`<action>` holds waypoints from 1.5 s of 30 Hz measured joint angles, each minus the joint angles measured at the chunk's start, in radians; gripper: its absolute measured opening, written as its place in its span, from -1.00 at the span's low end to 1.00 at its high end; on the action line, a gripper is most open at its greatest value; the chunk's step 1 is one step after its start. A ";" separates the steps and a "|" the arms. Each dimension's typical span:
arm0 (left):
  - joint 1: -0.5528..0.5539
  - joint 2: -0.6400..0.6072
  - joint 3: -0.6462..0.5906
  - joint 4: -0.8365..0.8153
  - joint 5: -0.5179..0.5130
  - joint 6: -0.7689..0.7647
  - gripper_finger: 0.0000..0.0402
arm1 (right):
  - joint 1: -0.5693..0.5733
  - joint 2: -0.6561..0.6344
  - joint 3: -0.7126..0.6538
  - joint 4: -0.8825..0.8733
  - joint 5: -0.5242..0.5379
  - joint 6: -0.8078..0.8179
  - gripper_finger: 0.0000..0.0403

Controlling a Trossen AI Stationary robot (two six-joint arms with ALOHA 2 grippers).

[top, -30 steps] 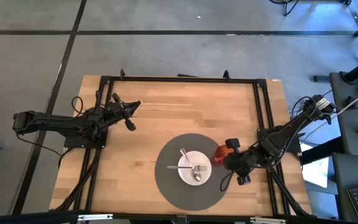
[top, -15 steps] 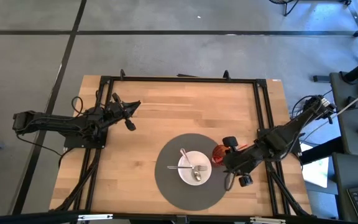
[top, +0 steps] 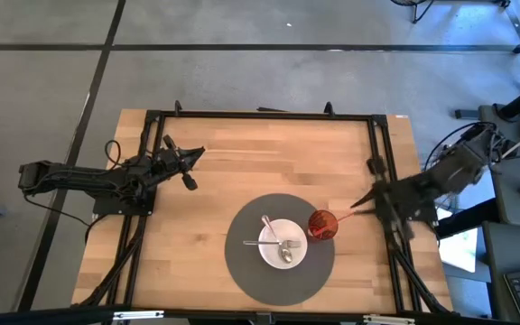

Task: Pick & Place Utensil
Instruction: Return to Home Position

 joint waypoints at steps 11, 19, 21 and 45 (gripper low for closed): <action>0.000 0.000 0.000 -0.017 0.008 -0.027 -0.98 | -0.193 -0.392 -0.511 0.370 -0.004 -0.046 -0.97; 0.000 0.000 0.000 -0.019 0.045 -0.046 -0.98 | -0.422 -0.636 -0.711 0.489 -0.115 0.020 -0.98; 0.000 0.000 0.000 -0.019 0.039 -0.035 -0.98 | -0.466 -0.661 -0.773 0.525 -0.124 0.054 -0.99; 0.000 0.000 0.000 -0.036 0.054 -0.021 -0.98 | -0.922 -0.650 -1.195 0.897 -0.388 0.133 -1.00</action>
